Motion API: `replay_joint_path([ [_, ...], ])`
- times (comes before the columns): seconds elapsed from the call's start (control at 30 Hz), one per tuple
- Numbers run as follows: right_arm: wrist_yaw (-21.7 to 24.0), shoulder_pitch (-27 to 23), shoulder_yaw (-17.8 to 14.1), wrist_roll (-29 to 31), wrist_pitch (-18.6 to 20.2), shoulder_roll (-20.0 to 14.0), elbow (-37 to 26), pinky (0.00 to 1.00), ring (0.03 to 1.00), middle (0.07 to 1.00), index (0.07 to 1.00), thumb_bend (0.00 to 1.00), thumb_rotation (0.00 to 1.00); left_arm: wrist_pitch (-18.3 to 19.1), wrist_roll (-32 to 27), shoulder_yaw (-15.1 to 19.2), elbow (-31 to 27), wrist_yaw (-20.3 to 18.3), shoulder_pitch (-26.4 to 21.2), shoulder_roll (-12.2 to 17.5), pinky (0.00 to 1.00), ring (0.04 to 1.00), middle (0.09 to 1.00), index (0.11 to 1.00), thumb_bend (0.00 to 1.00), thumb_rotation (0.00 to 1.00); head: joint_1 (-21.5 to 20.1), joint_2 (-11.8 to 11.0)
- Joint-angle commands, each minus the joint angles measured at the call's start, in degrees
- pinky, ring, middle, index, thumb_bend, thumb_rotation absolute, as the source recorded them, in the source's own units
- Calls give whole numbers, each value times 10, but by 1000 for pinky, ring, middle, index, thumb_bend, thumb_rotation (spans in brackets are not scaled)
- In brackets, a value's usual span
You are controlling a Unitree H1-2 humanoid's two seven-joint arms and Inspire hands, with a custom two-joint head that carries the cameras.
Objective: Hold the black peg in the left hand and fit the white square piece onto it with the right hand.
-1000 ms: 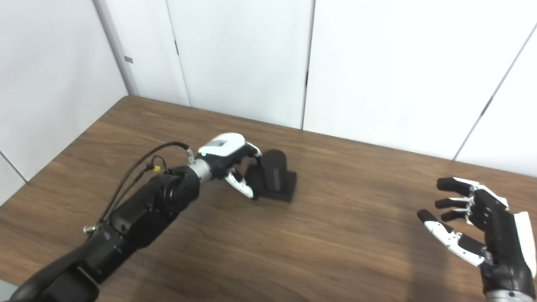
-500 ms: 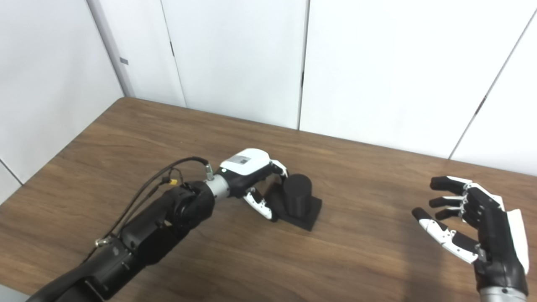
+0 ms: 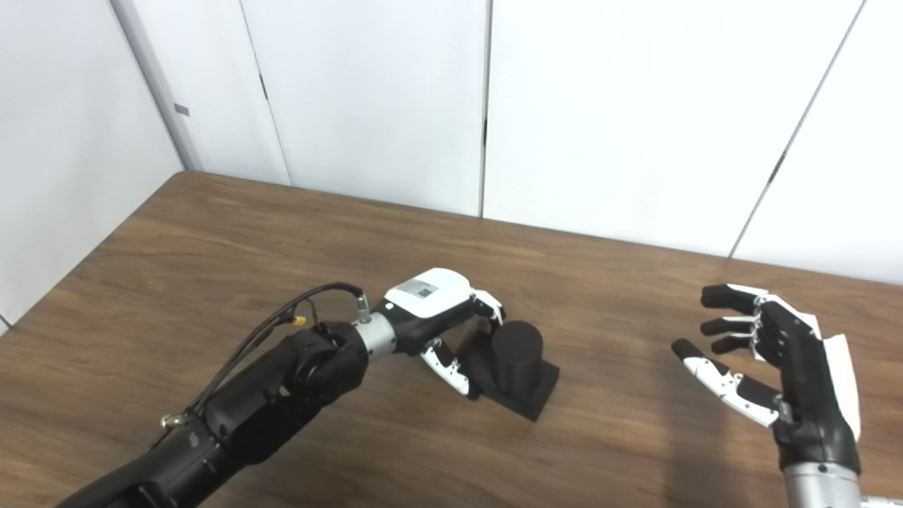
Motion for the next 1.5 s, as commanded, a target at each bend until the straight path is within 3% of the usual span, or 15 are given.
replay_joint_path([
  [0.0, -11, -15, -7, -4, -30, -7, -8, 467, 567, 668, 648, 494, 0, -18, 6, -47, 25, -62, 24, -8, 667, 815, 814, 486, 523, 68, -6, 2],
  [0.3, -9, -23, -12, -7, -59, -25, -2, 440, 557, 670, 641, 503, 0, -34, 7, -60, 29, -67, 25, 14, 645, 790, 827, 487, 524, 67, -102, 7],
  [0.5, -4, -51, -20, -21, -39, -48, -15, 432, 562, 670, 647, 530, 0, -47, -5, -45, 33, -53, 35, 27, 622, 788, 819, 487, 525, 65, -181, -3],
  [0.7, 7, -103, -35, -50, -39, -110, 9, 400, 530, 632, 623, 556, 22, -75, -20, -33, 51, -38, 41, 36, 628, 779, 816, 487, 524, 63, -229, -18],
  [0.9, 51, -143, -34, -73, 26, -174, 21, 429, 546, 657, 653, 590, 75, -96, -16, -30, 51, -34, 45, 49, 623, 783, 816, 488, 524, 63, -275, -36],
  [1.0, 78, -164, -25, -87, 56, -204, 35, 496, 610, 689, 674, 600, 68, -106, -15, -28, 52, -30, 47, 55, 622, 784, 813, 488, 524, 62, -297, -46],
  [1.23, 111, -217, 19, -132, 49, -259, 120, 535, 678, 754, 685, 621, 88, -126, -24, -22, 63, -19, 52, 65, 638, 795, 810, 488, 523, 58, -329, -68],
  [1.47, 161, -270, 73, -162, 32, -309, 206, 662, 794, 826, 747, 614, 153, -134, -25, -16, 61, -16, 57, 67, 638, 798, 808, 488, 523, 57, -325, -68],
])
